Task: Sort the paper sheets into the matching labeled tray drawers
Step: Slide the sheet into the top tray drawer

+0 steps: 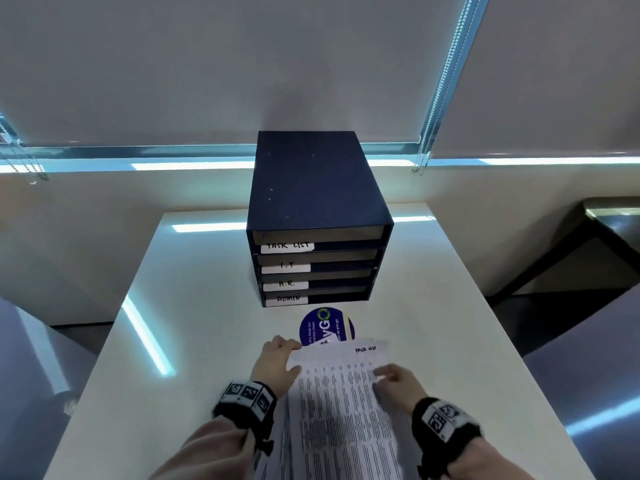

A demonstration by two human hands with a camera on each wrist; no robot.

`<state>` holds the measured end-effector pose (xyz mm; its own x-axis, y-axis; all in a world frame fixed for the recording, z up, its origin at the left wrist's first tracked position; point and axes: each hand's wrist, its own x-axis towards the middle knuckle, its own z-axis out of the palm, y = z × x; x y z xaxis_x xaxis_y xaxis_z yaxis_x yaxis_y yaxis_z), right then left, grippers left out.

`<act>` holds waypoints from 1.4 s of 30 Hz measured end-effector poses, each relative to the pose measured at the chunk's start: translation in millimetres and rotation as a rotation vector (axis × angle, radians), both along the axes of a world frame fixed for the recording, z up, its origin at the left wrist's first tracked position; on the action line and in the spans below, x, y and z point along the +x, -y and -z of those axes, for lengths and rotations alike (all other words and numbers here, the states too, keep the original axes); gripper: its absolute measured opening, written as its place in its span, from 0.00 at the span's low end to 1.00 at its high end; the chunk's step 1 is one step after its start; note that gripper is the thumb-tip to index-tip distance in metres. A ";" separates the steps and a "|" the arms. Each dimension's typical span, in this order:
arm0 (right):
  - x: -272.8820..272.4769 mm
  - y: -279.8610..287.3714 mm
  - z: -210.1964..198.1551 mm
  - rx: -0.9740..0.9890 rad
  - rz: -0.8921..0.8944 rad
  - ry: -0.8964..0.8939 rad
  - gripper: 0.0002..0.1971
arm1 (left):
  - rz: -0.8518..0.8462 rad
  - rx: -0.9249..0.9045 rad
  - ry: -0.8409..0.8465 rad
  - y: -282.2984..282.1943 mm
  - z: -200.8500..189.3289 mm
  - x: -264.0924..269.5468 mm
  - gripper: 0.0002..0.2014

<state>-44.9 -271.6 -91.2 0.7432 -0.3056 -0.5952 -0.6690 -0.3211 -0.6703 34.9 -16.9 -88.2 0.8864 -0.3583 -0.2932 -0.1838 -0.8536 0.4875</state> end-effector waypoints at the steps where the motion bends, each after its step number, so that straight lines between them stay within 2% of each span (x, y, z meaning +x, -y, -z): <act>1: -11.2 -2.5 3.6 -0.003 -0.003 0.011 0.13 | 0.004 0.016 0.056 1.2 0.2 -3.2 0.19; 3: -22.9 -4.5 4.6 -0.007 -0.035 0.021 0.15 | 0.014 0.050 0.168 6.7 -10.1 -11.1 0.13; 5: -26.3 -3.7 -5.4 -0.039 -0.030 0.036 0.21 | 0.027 -0.003 0.231 11.6 -20.6 -19.2 0.07; 7: -27.1 1.8 -20.1 -0.086 0.089 0.089 0.30 | 0.034 -0.175 0.176 14.8 -36.1 -27.6 0.05; 9: -27.3 7.2 -37.1 -0.029 0.201 0.153 0.34 | 0.024 -0.344 0.069 13.9 -51.8 -34.3 0.07; 12: -26.8 5.9 -61.6 0.290 0.264 0.194 0.22 | -0.016 -0.648 -0.127 9.7 -84.1 -42.1 0.01; 15: -34.0 -0.1 -80.5 0.555 0.167 0.180 0.12 | -0.186 -0.912 -0.273 1.0 -104.5 -34.5 0.19; 17: -40.0 -2.1 -81.6 0.676 0.103 0.171 0.16 | -0.294 -1.002 -0.293 -5.3 -119.3 -27.7 0.15; 19: -44.8 -4.5 -81.5 0.788 0.104 0.182 0.16 | -0.354 -1.007 -0.263 -9.4 -131.8 -17.2 0.11; 21: -48.0 -6.8 -83.4 0.843 0.100 0.222 0.14 | -0.386 -0.995 -0.249 -12.1 -142.4 -7.1 0.13; 25: -50.6 -8.2 -90.8 0.886 0.066 0.275 0.15 | -0.508 -1.007 -0.344 -13.4 -145.6 5.4 0.15; 37: -49.1 -7.3 -93.4 0.816 0.100 0.264 0.19 | -0.624 -1.030 -0.399 -9.0 -144.9 13.9 0.12; 40: -40.2 -13.2 -88.9 0.730 0.118 0.256 0.36 | -0.610 -1.024 -0.371 -5.6 -161.4 33.2 0.12; 41: -33.3 -13.6 -90.4 0.712 0.140 0.258 0.34 | -0.611 -1.004 -0.361 -4.1 -166.9 41.7 0.11; 42: -25.7 -13.1 -93.4 0.700 0.162 0.258 0.29 | -0.608 -0.986 -0.360 -3.1 -169.5 51.8 0.11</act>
<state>-70.6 -258.5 2.1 0.8628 -0.0380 -0.5040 -0.4664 0.3248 -0.8228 86.7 -13.9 81.3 0.9116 -0.1204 -0.3930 0.3973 0.0130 0.9176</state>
